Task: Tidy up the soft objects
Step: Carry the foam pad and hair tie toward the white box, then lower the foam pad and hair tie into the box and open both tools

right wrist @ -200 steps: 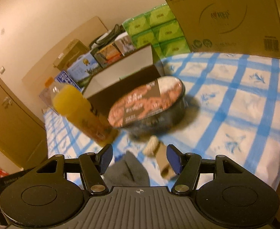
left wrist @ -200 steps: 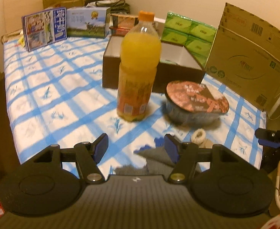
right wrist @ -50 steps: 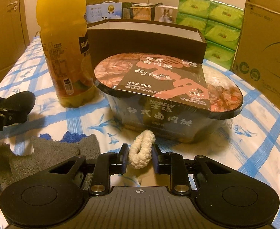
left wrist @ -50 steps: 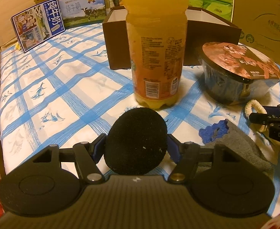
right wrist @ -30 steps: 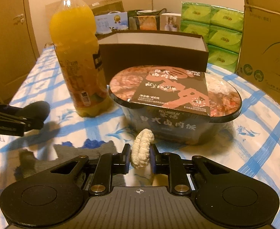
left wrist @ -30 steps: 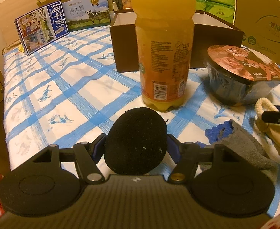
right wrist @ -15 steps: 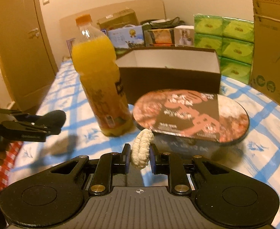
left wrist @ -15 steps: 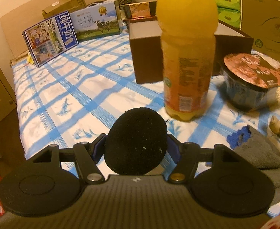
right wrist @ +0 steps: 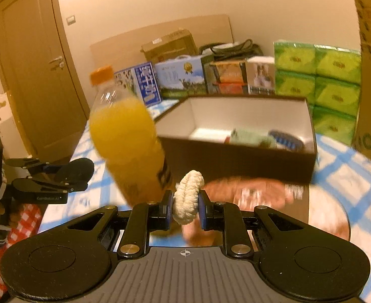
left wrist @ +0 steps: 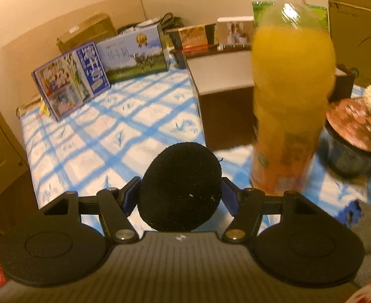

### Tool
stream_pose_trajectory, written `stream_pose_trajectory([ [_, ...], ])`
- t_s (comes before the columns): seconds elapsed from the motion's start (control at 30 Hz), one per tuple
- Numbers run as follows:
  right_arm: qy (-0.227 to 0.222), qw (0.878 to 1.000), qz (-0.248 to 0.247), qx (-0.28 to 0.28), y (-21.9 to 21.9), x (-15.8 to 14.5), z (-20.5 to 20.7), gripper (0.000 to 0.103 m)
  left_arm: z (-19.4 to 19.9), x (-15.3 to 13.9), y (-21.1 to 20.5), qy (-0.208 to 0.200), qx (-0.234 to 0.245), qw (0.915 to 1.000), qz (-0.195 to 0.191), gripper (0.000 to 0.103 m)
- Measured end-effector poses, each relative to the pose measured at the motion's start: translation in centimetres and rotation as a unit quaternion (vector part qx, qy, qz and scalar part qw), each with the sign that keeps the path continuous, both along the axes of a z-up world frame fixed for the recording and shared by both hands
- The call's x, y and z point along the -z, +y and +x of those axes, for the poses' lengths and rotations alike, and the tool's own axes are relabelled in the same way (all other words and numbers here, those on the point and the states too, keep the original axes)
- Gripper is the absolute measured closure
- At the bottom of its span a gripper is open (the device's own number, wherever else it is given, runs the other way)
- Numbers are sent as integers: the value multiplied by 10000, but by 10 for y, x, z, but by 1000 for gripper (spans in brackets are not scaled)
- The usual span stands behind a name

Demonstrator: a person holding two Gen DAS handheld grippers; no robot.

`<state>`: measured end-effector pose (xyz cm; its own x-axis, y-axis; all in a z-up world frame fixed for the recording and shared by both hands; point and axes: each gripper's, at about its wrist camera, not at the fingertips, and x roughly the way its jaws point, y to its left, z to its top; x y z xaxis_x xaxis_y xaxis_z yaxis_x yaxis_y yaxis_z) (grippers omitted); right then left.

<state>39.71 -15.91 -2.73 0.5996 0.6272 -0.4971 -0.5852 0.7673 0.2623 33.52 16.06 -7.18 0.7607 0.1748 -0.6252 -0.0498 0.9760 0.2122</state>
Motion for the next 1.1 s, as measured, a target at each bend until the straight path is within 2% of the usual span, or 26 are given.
stream_pose_trajectory([
  [0.33,30,9995,276,-133,18,-27,83,82,70,-45,21,-318,430,9985,-153,38],
  [0.57,313,9986,397,-127,43,-26,142,82,126,-70,16,-479,909,9939,-406,38],
  [0.7,578,9976,390,-23,55,-20,176,82,166,-70,13,-312,1112,9911,-663,38],
  [0.93,1034,9936,365,257,70,-3,231,82,231,-59,7,-112,1388,9871,-790,38],
  [1.1,1366,9887,399,461,75,13,263,82,263,-49,-1,30,1516,9853,-780,38],
])
